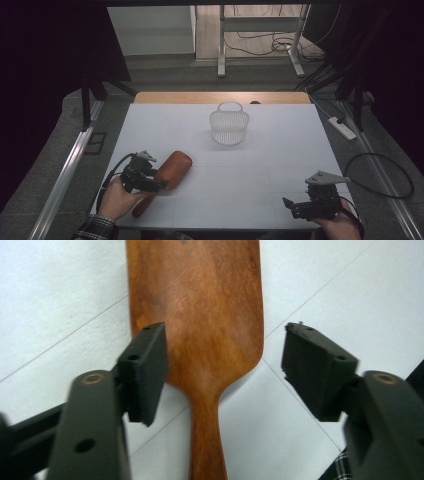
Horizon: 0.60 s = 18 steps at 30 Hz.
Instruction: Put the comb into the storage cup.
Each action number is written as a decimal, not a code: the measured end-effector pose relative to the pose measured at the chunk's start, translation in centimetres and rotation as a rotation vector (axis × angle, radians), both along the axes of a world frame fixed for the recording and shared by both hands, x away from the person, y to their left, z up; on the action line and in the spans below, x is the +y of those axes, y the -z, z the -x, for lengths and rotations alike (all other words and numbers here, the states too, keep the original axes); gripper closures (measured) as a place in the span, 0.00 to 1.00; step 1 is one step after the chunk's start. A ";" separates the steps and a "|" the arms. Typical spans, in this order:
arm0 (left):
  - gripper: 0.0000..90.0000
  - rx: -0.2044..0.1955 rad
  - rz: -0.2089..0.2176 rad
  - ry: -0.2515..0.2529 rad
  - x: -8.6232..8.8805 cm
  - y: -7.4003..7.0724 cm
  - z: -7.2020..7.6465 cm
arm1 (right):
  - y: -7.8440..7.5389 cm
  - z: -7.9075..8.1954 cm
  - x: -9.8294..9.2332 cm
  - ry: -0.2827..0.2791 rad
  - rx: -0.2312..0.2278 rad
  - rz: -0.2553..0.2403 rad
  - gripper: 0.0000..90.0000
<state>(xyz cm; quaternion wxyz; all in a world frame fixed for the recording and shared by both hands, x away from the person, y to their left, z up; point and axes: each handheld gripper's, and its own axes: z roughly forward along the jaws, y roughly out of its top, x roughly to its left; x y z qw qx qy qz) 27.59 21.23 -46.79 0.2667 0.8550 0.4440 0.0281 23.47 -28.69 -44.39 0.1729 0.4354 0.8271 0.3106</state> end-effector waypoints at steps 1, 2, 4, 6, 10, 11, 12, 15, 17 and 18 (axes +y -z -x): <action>0.35 -0.002 0.004 -0.005 0.2 0.0 0.1 | 0.0 0.0 0.0 -0.002 0.000 0.000 0.00; 0.33 -0.003 0.008 -0.014 0.5 0.0 0.2 | 0.0 0.0 0.0 -0.003 -0.001 0.000 0.01; 0.26 -0.002 0.019 -0.019 1.0 -0.1 0.5 | 0.0 0.0 0.0 -0.004 -0.002 0.000 0.00; 0.18 -0.003 0.017 -0.037 1.5 0.0 0.8 | 0.0 0.0 0.0 -0.006 -0.004 0.000 0.00; 0.06 -0.010 0.005 -0.049 2.0 0.0 1.3 | 0.0 0.1 0.0 -0.008 -0.004 0.000 0.01; 0.03 -0.015 0.001 -0.055 2.1 0.1 1.4 | 0.0 0.1 0.0 -0.008 -0.005 0.000 0.00; 0.00 -0.025 0.003 -0.063 2.3 0.1 1.7 | 0.0 0.1 0.0 -0.009 -0.005 -0.001 0.01; 0.00 -0.032 0.002 -0.068 2.4 0.2 1.9 | 0.0 0.0 0.0 -0.011 -0.004 -0.001 0.01; 0.00 -0.036 -0.005 -0.063 2.3 0.6 1.9 | 0.0 0.0 0.1 -0.010 -0.003 0.000 0.00; 0.00 -0.038 -0.015 -0.060 2.2 0.8 1.9 | 0.0 0.0 0.1 -0.011 -0.003 0.001 0.01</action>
